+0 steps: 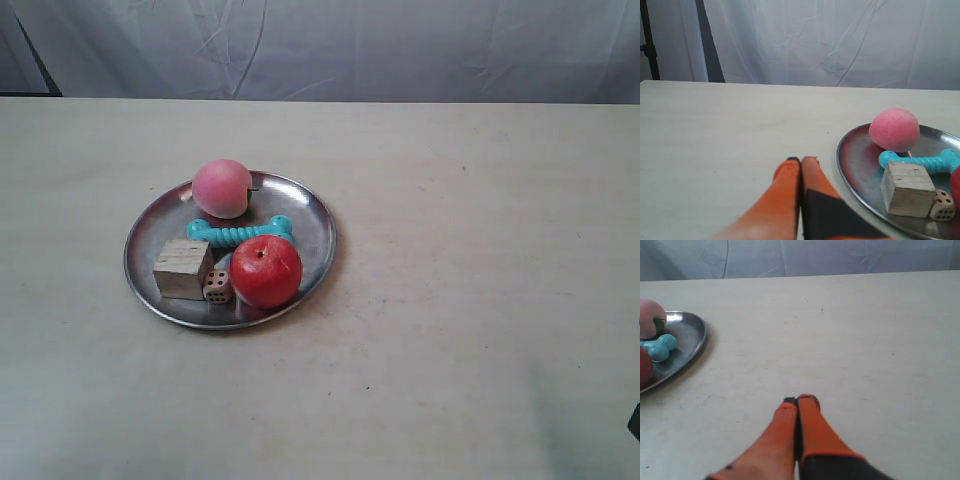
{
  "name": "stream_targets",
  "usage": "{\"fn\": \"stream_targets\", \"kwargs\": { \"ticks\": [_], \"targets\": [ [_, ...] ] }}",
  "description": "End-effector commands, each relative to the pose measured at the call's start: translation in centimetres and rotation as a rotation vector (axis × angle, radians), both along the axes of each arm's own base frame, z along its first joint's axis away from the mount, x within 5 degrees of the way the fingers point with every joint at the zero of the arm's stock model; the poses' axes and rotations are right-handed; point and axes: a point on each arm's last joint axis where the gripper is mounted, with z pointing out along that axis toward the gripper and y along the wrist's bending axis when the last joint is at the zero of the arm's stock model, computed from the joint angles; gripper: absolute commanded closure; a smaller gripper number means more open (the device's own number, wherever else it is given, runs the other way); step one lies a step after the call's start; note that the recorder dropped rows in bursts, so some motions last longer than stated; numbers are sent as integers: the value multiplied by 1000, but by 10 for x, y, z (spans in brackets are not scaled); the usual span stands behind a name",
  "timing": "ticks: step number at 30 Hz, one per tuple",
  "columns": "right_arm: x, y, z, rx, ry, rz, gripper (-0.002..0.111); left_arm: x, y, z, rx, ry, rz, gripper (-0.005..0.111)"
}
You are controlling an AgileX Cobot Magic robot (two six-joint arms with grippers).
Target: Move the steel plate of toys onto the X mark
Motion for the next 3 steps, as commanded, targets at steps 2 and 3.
{"fn": "stream_targets", "kwargs": {
  "ticks": [2, 3],
  "targets": [
    [0, 0, 0, -3, -9, -5, 109, 0, 0, 0, -6, -8, 0, 106],
    [0, 0, 0, -3, -9, -5, 109, 0, 0, 0, -6, -8, 0, 106]
  ]
}}
